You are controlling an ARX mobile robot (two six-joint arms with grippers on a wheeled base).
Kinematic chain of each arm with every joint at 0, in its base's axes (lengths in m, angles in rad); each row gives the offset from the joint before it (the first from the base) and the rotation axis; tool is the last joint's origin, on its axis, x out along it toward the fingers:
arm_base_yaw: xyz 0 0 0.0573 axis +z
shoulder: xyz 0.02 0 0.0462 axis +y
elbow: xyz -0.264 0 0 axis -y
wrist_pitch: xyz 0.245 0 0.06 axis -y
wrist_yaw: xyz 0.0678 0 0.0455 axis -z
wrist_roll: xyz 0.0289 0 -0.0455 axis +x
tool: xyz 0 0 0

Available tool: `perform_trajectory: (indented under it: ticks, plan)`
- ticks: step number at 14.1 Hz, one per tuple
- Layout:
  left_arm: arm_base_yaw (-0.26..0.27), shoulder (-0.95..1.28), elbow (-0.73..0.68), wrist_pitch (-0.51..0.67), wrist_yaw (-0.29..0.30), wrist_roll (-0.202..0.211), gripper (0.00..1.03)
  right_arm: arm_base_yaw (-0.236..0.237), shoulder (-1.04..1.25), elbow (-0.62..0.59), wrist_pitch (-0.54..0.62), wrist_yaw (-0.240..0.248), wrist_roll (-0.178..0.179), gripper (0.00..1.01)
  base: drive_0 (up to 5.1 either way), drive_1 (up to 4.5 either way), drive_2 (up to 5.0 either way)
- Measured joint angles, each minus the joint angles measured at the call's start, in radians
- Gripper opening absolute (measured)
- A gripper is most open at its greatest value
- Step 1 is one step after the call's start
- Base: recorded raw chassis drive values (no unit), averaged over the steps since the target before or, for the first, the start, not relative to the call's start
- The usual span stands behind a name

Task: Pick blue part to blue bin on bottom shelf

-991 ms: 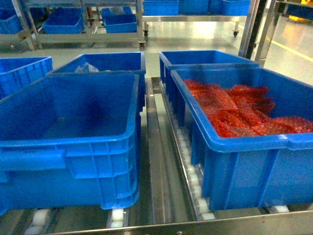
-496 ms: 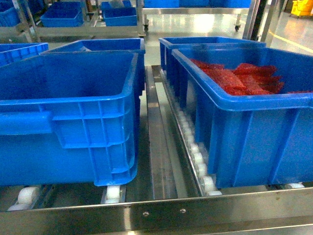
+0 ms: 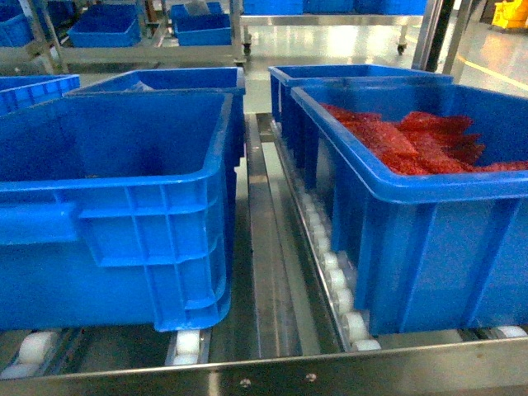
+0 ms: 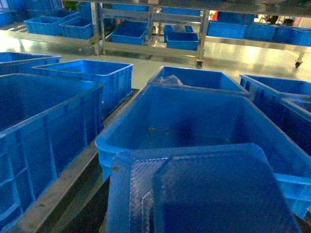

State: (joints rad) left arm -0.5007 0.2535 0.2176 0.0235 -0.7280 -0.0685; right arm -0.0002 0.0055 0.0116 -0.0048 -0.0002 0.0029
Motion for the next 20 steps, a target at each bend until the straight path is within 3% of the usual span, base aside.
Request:
perform_trajectory:
  ticks: [20]
  plan:
    - [-0.002, 0.004, 0.000, -0.001, 0.003, 0.000, 0.44, 0.000, 0.000, 0.000, 0.000, 0.000, 0.000, 0.98, -0.1, 4.16, -4.3]
